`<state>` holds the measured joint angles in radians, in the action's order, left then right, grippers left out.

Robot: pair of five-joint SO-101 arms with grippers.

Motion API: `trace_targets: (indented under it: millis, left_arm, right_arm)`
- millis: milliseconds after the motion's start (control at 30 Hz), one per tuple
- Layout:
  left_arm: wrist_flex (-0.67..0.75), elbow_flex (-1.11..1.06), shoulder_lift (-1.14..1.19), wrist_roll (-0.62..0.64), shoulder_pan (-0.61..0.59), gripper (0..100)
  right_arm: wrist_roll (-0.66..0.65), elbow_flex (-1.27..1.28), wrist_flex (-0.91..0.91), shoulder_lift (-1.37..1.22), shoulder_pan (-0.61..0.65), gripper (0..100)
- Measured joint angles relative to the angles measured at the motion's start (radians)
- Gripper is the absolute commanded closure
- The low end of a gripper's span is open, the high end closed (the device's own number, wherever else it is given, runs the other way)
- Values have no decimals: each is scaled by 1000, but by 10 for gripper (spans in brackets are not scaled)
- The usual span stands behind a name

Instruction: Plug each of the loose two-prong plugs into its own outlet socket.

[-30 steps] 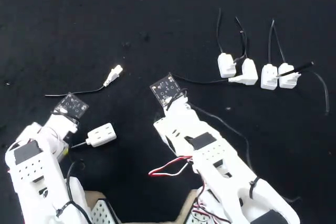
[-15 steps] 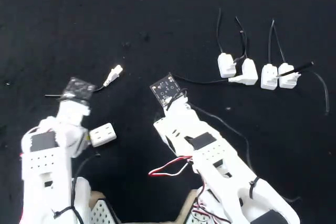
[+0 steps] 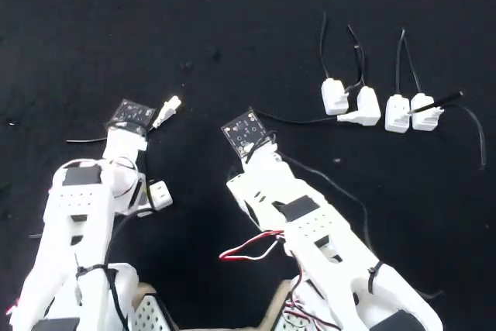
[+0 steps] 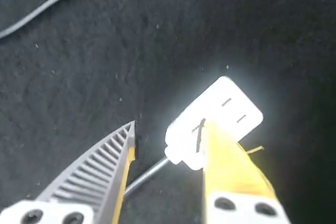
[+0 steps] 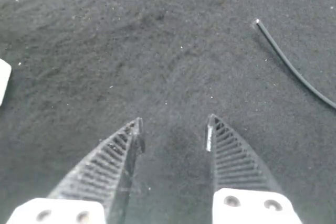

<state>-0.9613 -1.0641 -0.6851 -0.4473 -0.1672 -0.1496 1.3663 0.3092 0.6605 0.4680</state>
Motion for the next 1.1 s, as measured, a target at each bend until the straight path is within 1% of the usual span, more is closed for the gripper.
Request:
trace_targets:
  millis: [133, 267, 333, 467, 533, 700, 800, 933, 1033, 1100]
  left_arm:
    - [0, 58, 11, 0, -2, 798]
    - [8, 61, 14, 0, -2, 798]
    - [41, 51, 14, 0, -2, 798]
    - [157, -26, 14, 0, 3, 798]
    - [193, -52, 14, 5, 25, 798]
    - [210, -75, 14, 77, 112, 796]
    - [186, -75, 14, 97, 176, 797]
    - [84, -61, 14, 100, 249, 797]
    - [14, 0, 14, 100, 249, 797]
    - [-29, 68, 14, 100, 213, 797]
  right_arm:
    - [0, 0, 0, 0, 0, 815]
    - [0, 0, 0, 0, 0, 815]
    - [0, 0, 0, 0, 0, 815]
    - [0, 0, 0, 0, 0, 815]
    - [0, 0, 0, 0, 0, 815]
    - [0, 0, 0, 0, 0, 815]
    - [0, 0, 0, 0, 0, 815]
    - [0, 0, 0, 0, 0, 815]
    - [0, 0, 0, 0, 0, 815]
    - [0, 0, 0, 0, 0, 815]
